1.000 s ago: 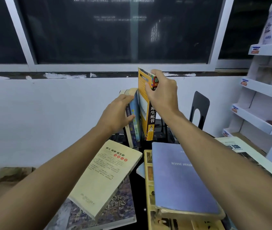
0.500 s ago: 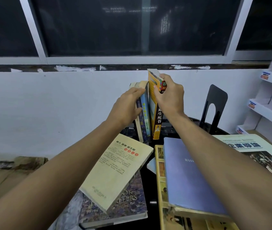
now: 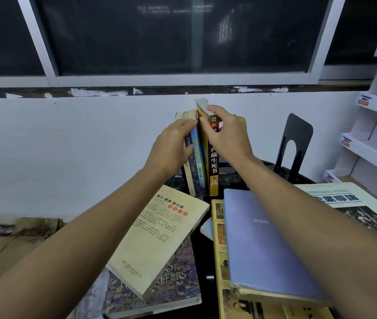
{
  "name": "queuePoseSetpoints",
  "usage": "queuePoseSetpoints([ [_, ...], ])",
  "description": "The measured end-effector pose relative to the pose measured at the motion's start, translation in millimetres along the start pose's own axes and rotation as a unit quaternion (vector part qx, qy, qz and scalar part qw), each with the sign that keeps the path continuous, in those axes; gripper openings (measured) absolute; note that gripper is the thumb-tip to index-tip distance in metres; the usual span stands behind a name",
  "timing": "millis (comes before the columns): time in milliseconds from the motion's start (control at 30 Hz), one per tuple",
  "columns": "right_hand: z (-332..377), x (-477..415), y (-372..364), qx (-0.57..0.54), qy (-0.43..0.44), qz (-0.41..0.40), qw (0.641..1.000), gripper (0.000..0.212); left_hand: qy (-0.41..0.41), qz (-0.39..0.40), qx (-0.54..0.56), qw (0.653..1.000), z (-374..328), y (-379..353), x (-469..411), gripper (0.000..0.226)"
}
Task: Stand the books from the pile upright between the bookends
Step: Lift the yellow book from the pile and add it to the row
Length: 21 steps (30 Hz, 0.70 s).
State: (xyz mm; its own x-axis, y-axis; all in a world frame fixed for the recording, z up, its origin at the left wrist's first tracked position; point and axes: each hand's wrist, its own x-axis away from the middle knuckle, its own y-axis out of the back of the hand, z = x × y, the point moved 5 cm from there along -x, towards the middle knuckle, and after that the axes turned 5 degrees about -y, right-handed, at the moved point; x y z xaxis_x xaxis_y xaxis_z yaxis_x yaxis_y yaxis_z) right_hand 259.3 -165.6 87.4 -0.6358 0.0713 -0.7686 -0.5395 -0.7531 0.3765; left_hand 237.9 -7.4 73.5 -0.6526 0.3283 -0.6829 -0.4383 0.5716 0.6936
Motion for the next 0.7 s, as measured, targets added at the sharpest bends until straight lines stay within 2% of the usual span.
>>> queuePoseSetpoints([
  [233,-7,1,11,-0.031,0.001,0.159,0.987,0.049,-0.008,-0.018,0.014,1.0,-5,1,-3,0.05],
  [400,-16,7,9,-0.03,-0.018,0.291,0.956,0.088,-0.011,-0.021,0.033,0.999,-8,2,-3,0.047],
  [700,-16,7,0,-0.039,-0.022,0.286,0.957,0.094,0.011,-0.029,0.034,0.999,-9,7,0,0.052],
])
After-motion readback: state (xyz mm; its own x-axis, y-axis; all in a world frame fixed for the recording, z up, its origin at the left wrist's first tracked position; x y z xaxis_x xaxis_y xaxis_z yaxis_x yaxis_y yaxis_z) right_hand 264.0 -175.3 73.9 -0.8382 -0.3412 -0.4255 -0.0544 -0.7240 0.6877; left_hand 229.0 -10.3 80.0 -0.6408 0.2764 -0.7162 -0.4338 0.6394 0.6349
